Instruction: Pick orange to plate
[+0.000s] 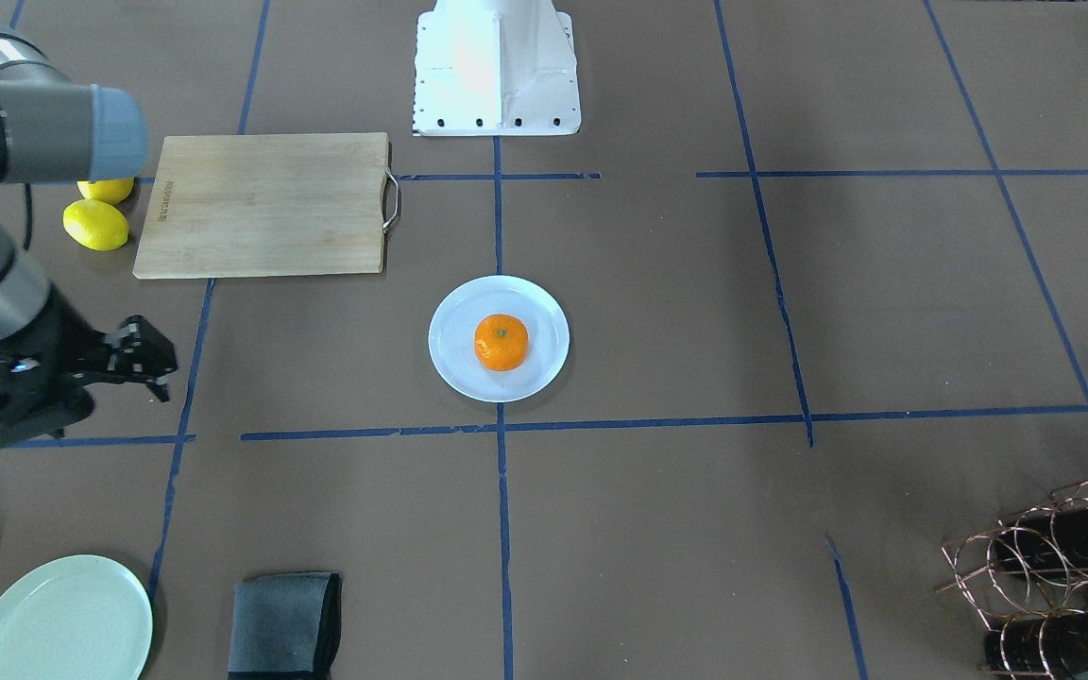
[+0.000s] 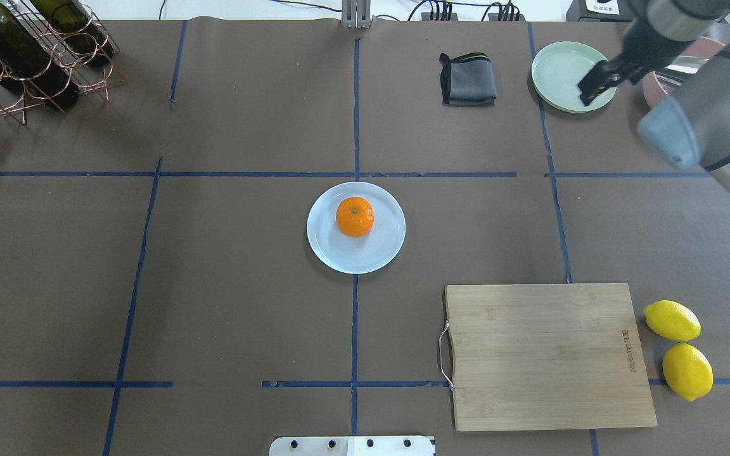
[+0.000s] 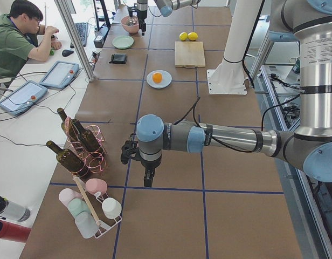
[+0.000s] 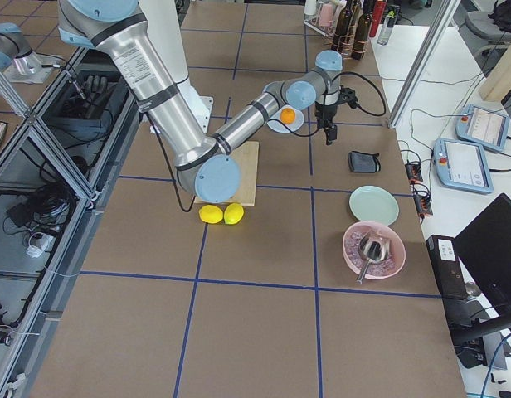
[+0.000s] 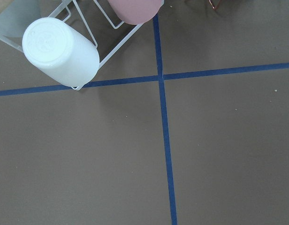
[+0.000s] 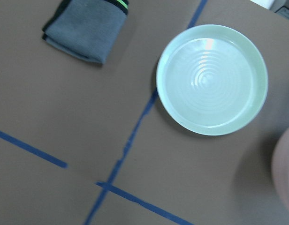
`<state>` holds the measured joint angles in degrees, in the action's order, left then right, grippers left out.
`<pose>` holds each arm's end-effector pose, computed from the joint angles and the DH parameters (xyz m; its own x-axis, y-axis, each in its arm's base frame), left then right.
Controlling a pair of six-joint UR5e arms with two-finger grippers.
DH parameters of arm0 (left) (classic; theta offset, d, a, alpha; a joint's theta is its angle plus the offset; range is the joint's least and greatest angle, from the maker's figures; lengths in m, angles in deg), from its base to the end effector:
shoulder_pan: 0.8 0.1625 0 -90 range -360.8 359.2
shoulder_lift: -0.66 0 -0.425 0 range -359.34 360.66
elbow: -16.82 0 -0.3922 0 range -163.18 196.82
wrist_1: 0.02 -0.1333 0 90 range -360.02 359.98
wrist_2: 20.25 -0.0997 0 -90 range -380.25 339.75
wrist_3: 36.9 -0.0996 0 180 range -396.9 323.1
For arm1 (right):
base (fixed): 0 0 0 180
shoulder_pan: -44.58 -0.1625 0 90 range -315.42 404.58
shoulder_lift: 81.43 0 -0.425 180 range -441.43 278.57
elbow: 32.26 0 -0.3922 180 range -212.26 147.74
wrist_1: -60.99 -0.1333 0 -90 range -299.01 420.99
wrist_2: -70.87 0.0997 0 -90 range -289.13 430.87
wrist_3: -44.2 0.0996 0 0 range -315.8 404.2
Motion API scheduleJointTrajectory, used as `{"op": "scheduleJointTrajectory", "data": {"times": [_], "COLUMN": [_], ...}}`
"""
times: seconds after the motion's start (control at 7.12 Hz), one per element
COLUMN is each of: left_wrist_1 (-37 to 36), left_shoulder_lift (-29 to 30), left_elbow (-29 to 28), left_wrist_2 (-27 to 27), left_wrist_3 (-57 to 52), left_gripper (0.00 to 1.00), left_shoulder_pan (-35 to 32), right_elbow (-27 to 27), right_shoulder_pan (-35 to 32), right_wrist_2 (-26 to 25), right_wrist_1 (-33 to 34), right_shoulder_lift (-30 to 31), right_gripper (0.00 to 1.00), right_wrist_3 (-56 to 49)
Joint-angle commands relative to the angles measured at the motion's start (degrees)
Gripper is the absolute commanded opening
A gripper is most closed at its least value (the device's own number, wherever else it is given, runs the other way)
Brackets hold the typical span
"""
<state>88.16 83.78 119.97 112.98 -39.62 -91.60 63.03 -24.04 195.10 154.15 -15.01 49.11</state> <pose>-0.0713 -0.4430 0.6062 0.7291 0.0902 -0.6784 -0.0207 0.9937 0.1099 -0.1610 -0.6232 0.3936 0.7065 -0.4549 0.5421 0.2690 0.8812 0.3888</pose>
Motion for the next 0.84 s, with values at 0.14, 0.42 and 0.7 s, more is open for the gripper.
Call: {"op": "scheduleJointTrajectory", "data": {"times": [0.14, 0.42, 0.7], "left_wrist_1": [-0.2, 0.0, -0.1], "left_shoulder_lift": [-0.4, -0.9, -1.1], "left_elbow": [-0.1, 0.0, 0.0], "left_wrist_2": [0.0, 0.0, 0.0], "left_wrist_3": [-0.1, -0.2, -0.2], "left_gripper": [1.0, 1.0, 1.0], "left_shoulder_pan": [0.0, 0.1, 0.0], "right_elbow": [-0.4, -0.3, -0.2], "right_shoulder_pan": [-12.5, -17.6, -19.2], "right_wrist_2": [0.6, 1.2, 1.4], "right_wrist_1": [0.4, -0.6, -0.6], "right_shoulder_lift": [12.3, 21.4, 26.1], "right_gripper": [1.0, 1.0, 1.0], "right_wrist_3": [-15.2, -15.2, -15.0]}}
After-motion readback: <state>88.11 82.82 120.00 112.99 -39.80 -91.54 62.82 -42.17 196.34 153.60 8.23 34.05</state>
